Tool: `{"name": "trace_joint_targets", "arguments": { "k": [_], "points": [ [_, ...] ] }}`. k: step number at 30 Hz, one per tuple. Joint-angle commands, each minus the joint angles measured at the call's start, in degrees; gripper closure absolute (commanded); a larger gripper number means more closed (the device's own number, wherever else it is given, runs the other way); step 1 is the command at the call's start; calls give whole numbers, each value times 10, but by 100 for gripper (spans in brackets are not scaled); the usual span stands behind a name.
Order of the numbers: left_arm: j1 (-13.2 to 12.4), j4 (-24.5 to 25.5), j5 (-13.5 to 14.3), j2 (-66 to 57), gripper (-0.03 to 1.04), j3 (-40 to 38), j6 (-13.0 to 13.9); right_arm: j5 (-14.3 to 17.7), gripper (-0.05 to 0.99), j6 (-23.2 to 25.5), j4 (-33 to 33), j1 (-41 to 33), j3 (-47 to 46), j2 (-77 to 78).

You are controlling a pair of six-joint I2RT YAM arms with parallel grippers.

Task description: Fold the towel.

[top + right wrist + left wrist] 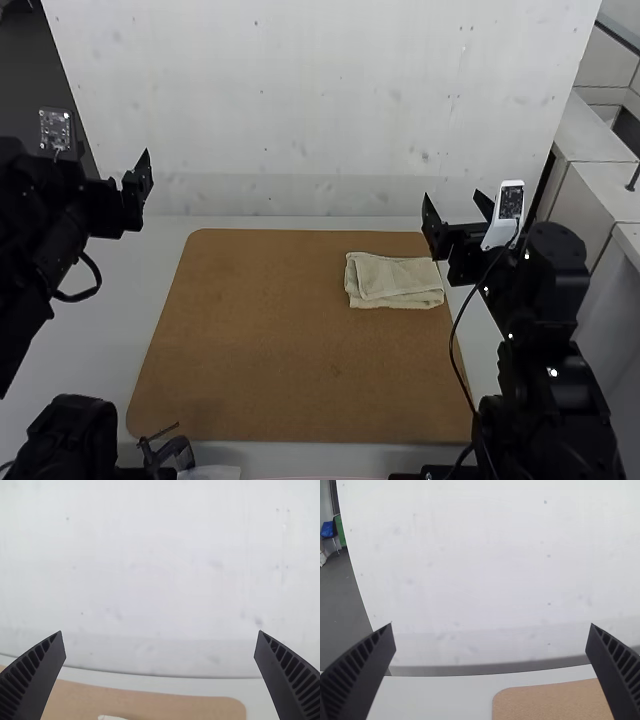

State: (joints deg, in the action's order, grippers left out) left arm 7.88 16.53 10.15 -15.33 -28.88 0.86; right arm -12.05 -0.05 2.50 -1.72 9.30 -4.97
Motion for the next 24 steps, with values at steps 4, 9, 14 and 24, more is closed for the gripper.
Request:
{"name": "trace_joint_targets", "arguments": {
  "k": [4,9,14,24],
  "points": [
    [-11,16,16,71,3,-2,22,3,-3,-3,0,-1,-10,48],
    [-45,61,18,71,3,-35,16,3,-3,-5,4,1,-18,48],
    [-68,53,7,87,3,-6,16,3,-3,-10,4,5,-23,48],
    [-78,-34,-107,143,3,158,47,19,-3,-24,3,9,-53,48]
  ]
}}
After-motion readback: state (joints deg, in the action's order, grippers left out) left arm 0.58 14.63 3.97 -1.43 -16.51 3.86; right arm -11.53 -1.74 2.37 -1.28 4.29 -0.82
